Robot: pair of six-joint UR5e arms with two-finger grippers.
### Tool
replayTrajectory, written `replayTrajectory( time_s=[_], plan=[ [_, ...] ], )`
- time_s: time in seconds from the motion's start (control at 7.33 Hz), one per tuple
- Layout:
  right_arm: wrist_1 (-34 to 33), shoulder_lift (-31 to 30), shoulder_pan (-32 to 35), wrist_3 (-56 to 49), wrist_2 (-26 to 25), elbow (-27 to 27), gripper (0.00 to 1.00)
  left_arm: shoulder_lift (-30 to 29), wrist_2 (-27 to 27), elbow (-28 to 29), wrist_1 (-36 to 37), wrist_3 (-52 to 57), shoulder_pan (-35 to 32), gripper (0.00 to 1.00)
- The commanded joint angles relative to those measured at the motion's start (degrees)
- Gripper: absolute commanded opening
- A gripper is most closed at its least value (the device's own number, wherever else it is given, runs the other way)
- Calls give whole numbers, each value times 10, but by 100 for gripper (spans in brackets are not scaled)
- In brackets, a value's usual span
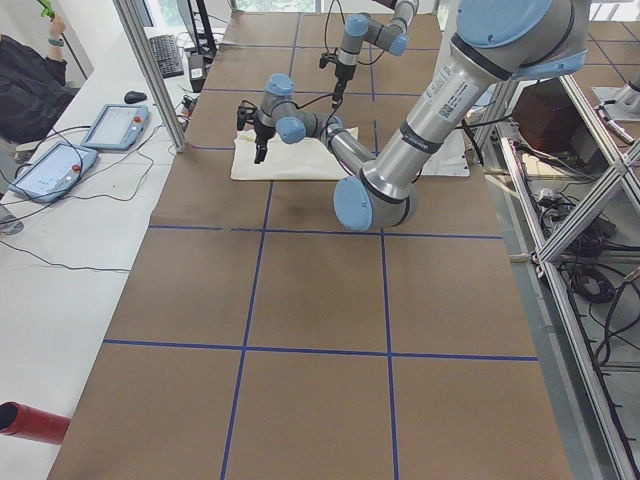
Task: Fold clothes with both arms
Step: 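Move the right gripper to the shirt's side edge beside the collar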
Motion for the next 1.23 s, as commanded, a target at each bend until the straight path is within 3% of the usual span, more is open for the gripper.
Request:
replayTrajectory(
  time_s=[0.0,0.14,0.55,1.09],
  plan=[
    [-44,75,-40,-110,-29,-62,100,82,-13,-159,57,8,12,100],
    [-46,78,-52,-157,-25,-78,100,91,-14,-176,59,6,18,100],
    [-134,99,-63,-239,-19,-91,100,92,-15,-176,58,2,27,100],
    [-147,111,-63,-266,7,-116,100,93,-15,-176,55,1,31,100]
  ],
)
